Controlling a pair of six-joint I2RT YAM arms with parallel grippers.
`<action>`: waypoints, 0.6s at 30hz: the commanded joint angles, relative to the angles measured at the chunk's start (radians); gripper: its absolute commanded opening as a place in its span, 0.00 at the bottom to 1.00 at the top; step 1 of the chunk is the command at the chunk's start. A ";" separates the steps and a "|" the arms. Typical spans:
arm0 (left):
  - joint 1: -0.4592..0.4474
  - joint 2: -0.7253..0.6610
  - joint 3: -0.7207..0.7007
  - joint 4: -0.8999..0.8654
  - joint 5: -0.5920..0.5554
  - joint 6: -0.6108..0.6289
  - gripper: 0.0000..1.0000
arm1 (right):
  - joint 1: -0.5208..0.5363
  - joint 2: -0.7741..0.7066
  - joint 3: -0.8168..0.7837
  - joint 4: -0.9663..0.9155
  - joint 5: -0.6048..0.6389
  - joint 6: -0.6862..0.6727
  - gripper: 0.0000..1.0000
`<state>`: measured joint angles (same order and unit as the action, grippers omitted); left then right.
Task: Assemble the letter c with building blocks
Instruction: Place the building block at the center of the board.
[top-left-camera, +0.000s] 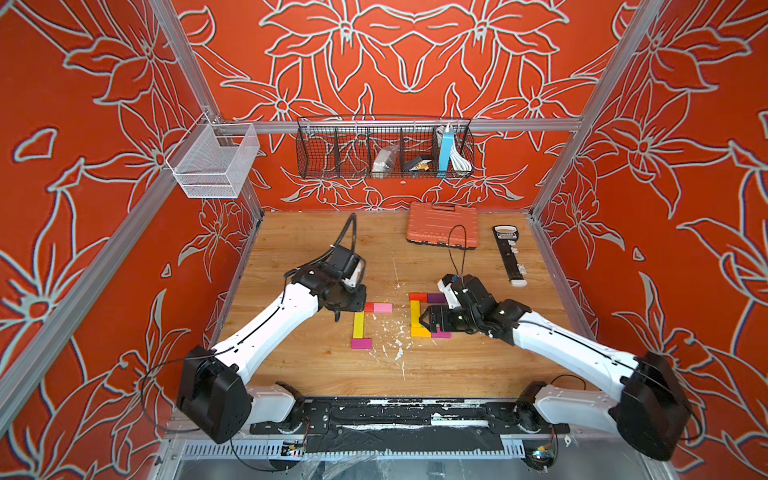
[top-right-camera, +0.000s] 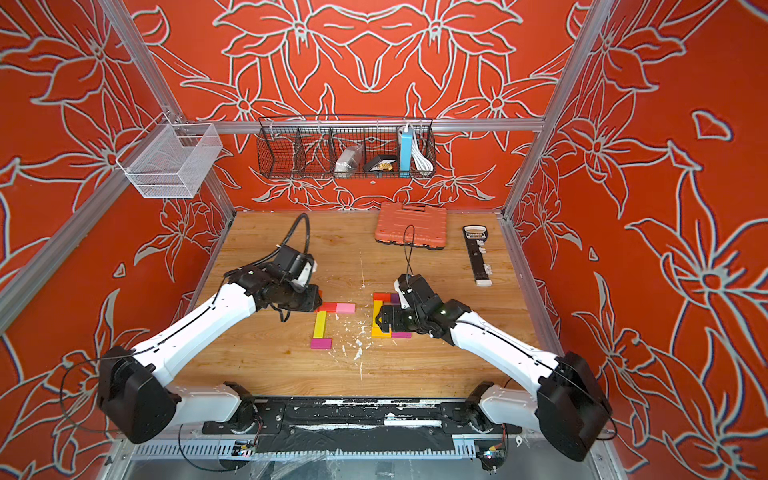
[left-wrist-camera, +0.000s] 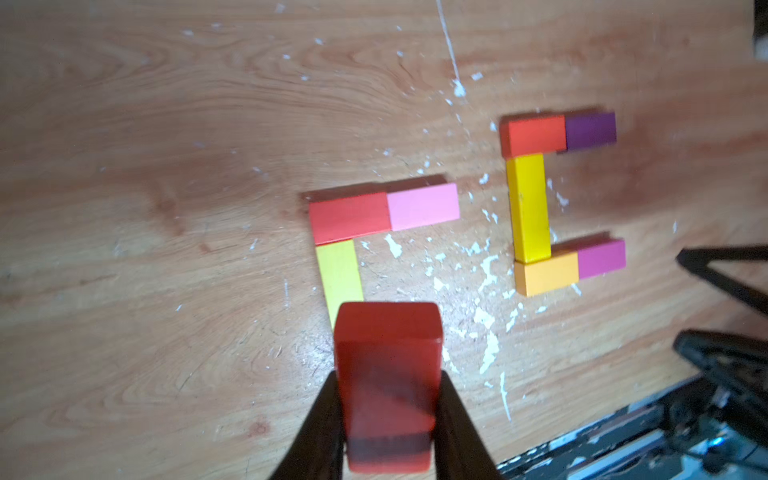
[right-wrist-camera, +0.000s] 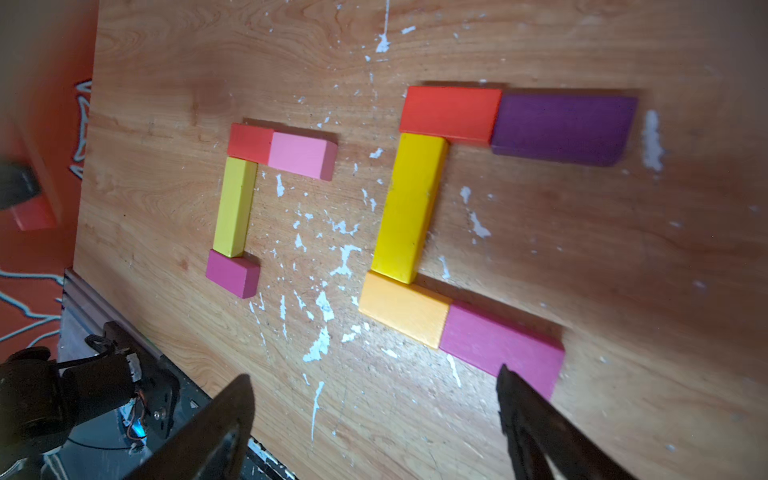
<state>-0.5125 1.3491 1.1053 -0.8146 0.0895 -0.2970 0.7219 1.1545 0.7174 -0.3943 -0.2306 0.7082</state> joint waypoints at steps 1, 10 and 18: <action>-0.081 0.057 0.015 -0.046 -0.030 0.142 0.28 | -0.006 -0.077 -0.061 -0.067 0.077 0.045 0.94; -0.248 0.241 0.046 -0.036 -0.099 0.226 0.28 | -0.009 -0.168 -0.103 -0.138 0.097 0.051 0.94; -0.337 0.393 0.096 -0.032 -0.114 0.228 0.28 | -0.009 -0.184 -0.094 -0.172 0.098 0.020 0.94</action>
<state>-0.8303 1.7161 1.1790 -0.8284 -0.0063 -0.0952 0.7177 0.9909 0.6125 -0.5293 -0.1566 0.7467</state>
